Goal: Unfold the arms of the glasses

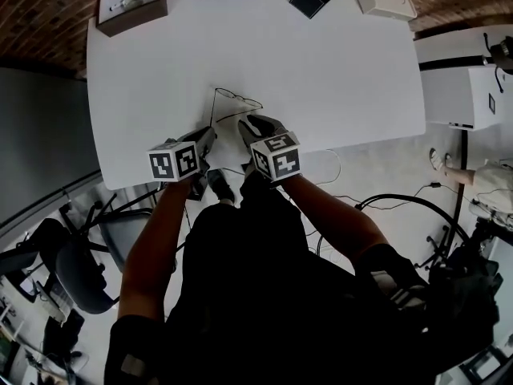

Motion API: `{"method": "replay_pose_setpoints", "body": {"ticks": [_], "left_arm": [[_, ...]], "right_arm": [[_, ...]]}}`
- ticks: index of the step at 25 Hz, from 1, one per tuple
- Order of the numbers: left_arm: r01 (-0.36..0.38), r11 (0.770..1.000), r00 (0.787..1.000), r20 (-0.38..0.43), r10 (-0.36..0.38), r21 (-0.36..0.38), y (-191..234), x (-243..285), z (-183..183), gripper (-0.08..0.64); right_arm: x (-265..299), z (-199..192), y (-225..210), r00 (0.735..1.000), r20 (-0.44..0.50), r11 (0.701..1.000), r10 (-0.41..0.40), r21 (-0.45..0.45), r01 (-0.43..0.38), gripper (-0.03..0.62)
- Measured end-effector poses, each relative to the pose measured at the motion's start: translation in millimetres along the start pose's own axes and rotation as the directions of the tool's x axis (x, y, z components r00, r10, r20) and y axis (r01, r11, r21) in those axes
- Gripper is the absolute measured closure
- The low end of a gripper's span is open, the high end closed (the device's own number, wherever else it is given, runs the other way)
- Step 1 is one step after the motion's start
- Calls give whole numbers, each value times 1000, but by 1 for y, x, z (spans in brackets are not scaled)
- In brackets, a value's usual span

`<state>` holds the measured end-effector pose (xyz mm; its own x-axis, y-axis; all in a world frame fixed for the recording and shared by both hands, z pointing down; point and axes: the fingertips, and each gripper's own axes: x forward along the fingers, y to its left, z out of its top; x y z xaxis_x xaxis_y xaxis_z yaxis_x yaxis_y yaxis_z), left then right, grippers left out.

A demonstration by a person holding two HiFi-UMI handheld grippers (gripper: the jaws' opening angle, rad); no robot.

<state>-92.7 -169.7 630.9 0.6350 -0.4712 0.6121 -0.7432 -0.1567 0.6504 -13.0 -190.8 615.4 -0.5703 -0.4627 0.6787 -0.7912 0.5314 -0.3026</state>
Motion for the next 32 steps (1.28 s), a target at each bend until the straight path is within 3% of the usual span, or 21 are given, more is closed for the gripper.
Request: {"method": "replay_pose_setpoints", "body": {"ticks": [3, 6, 8, 13, 16, 26, 28, 32], "left_arm": [[-16, 1000, 1000, 3, 16, 10, -1, 3, -3, 538], [-39, 999, 999, 7, 39, 17, 0, 5, -3, 538], [-47, 999, 999, 13, 47, 18, 1, 6, -3, 538], [-55, 998, 998, 27, 55, 21, -1, 8, -3, 538], [-64, 997, 998, 26, 63, 32, 0, 8, -3, 538], [-81, 996, 996, 30, 80, 36, 8, 7, 8, 538], [-86, 996, 996, 32, 85, 35, 9, 8, 11, 538], [-108, 993, 993, 49, 106, 36, 13, 8, 17, 538]], "right_arm": [[10, -10, 8, 999, -15, 977, 32, 212, -28, 492], [11, -9, 12, 1000, -15, 938, 21, 346, -15, 448], [12, -2, 13, 1000, 3, 898, 6, 440, -7, 448], [20, 4, 4, 999, 13, 766, -44, 643, 26, 448], [24, 3, -4, 998, -5, 727, -57, 685, 45, 448], [21, 4, -18, 1000, -14, 711, 2, 703, 8, 506], [19, 3, -18, 999, -29, 730, 33, 684, -4, 512], [16, -1, -17, 991, -81, 801, 110, 597, -40, 512]]}}
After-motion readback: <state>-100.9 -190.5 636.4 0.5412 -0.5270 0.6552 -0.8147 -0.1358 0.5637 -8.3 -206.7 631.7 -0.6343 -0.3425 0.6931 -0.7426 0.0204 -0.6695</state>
